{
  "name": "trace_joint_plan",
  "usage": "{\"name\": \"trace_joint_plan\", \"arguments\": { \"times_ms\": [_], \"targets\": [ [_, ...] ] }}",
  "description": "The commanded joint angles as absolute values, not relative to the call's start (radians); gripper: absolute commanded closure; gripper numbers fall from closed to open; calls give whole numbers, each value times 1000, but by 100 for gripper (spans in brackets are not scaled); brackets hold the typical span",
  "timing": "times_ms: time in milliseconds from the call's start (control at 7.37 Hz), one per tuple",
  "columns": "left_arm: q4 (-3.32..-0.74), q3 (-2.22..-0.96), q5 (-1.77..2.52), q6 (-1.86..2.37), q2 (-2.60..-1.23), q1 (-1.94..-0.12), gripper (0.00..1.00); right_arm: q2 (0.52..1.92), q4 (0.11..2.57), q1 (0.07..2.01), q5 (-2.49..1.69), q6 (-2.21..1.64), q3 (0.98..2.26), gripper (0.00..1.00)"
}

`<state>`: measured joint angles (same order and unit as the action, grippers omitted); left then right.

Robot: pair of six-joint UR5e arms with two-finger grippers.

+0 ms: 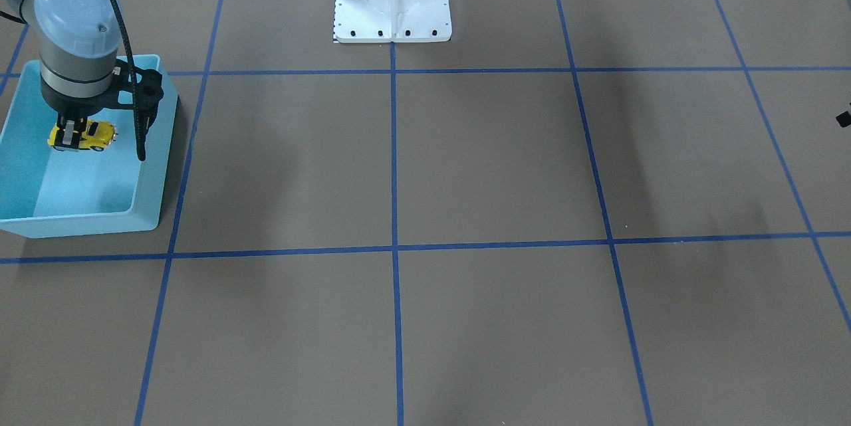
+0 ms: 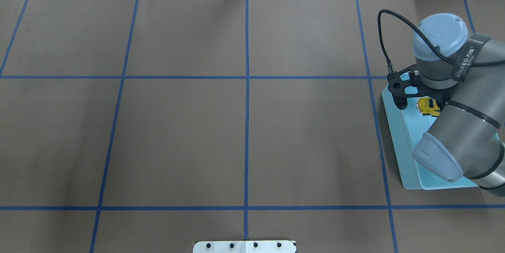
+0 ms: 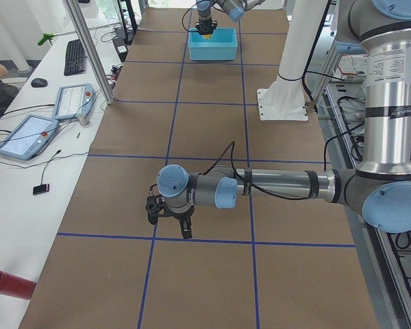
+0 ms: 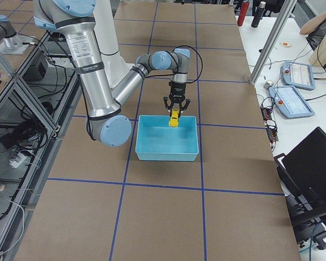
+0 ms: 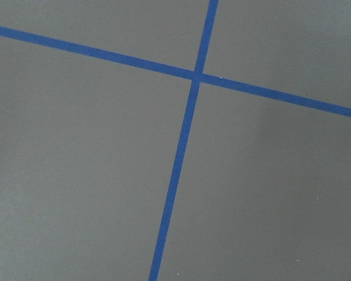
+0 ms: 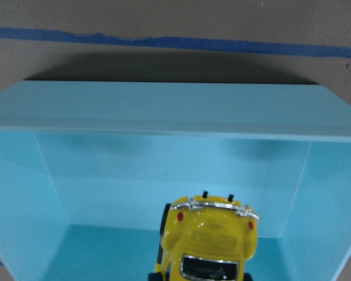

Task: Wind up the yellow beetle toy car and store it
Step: 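Lower the car into the bin and open the right gripper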

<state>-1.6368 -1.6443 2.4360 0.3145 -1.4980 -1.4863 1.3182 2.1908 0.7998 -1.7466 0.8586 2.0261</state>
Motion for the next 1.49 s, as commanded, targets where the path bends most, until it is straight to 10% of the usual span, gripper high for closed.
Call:
{"name": "trace_joint_plan", "arguments": {
  "times_ms": [0,950,1357],
  "targets": [
    [-1637,-1643,2436,314,-1499,-1485,0,1328,2177,804,-1759,861,2022,2],
    [-1635,-1649,2434,316,-1485,-1488,0,1227,2175,1185,-1917,769,1849,1],
    [-1635,-1651,2434,316,-1483,-1486,0,1256,2175,1319,-1921,4,1847,1]
  ]
}}
